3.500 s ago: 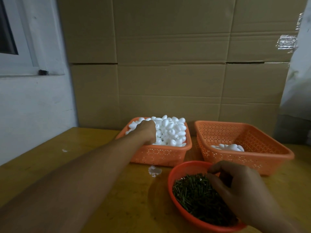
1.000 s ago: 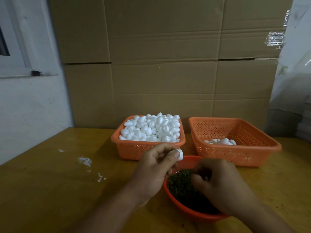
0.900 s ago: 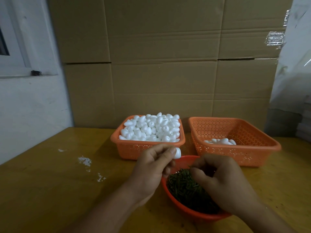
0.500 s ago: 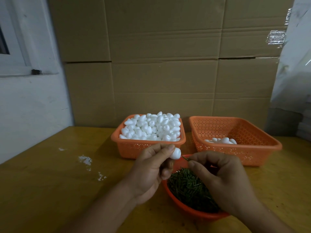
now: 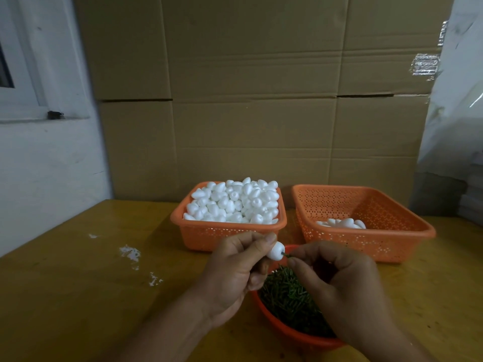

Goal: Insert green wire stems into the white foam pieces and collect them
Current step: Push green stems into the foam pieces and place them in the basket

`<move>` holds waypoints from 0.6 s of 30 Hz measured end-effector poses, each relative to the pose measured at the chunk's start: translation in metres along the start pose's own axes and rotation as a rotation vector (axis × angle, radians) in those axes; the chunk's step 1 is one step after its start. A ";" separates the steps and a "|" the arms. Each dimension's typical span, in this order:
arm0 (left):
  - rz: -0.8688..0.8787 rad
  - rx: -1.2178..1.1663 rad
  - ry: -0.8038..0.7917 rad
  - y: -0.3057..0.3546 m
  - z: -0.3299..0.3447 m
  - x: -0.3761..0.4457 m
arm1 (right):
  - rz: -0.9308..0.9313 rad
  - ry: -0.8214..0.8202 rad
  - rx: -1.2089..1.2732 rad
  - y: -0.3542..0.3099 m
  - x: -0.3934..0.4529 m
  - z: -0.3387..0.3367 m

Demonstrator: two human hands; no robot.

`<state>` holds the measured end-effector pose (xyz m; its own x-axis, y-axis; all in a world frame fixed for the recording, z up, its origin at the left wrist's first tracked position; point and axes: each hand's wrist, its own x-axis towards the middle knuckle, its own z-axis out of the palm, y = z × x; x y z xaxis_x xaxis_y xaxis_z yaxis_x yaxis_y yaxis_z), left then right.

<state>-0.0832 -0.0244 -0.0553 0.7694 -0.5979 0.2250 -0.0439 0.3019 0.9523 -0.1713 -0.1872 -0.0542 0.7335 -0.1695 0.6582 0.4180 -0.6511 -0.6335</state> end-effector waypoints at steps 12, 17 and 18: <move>0.054 0.050 0.058 0.000 0.007 -0.003 | 0.010 0.021 -0.045 -0.006 -0.006 0.006; 0.074 0.062 0.084 -0.002 0.009 -0.004 | 0.041 0.017 -0.026 -0.004 -0.006 0.005; 0.073 0.069 0.081 -0.003 0.009 -0.004 | 0.050 0.018 -0.018 -0.004 -0.005 0.005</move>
<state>-0.0914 -0.0295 -0.0570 0.8115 -0.5133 0.2791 -0.1432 0.2884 0.9467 -0.1742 -0.1798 -0.0573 0.7432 -0.2150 0.6335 0.3719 -0.6544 -0.6584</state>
